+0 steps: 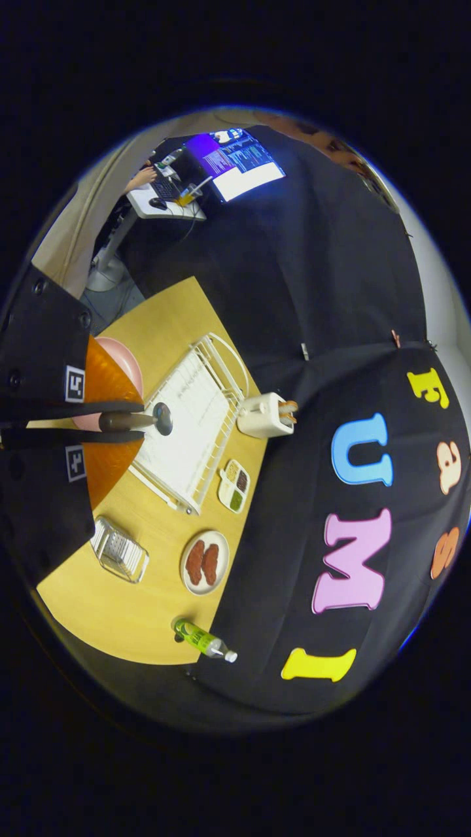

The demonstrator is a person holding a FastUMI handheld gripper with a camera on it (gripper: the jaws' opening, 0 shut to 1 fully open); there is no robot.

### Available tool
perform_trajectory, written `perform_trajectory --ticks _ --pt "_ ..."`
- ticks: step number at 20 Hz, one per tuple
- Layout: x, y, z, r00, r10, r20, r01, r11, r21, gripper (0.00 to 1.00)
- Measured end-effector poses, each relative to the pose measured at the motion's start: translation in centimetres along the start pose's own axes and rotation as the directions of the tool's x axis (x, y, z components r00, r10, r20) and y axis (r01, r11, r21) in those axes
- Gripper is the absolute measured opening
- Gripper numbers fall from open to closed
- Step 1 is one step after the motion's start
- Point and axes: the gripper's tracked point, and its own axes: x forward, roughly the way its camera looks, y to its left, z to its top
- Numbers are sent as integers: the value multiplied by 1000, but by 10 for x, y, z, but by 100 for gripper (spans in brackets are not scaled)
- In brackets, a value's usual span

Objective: Take the plate from the dish rack, then take the spoon from the basket and place it into the plate.

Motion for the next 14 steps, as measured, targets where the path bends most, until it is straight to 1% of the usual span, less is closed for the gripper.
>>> perform_trajectory --ticks 4,7,9,12,14 --pt "41 22 -53 992 30 -124 -30 1000 1 9" --pt "69 33 -86 983 40 -181 -36 999 24 9" --pt "88 41 -97 979 41 -202 -37 999 22 9" --pt "103 46 -106 979 40 -201 -43 999 -9 9" --pt "107 47 -107 977 44 -206 -46 999 -4 9"
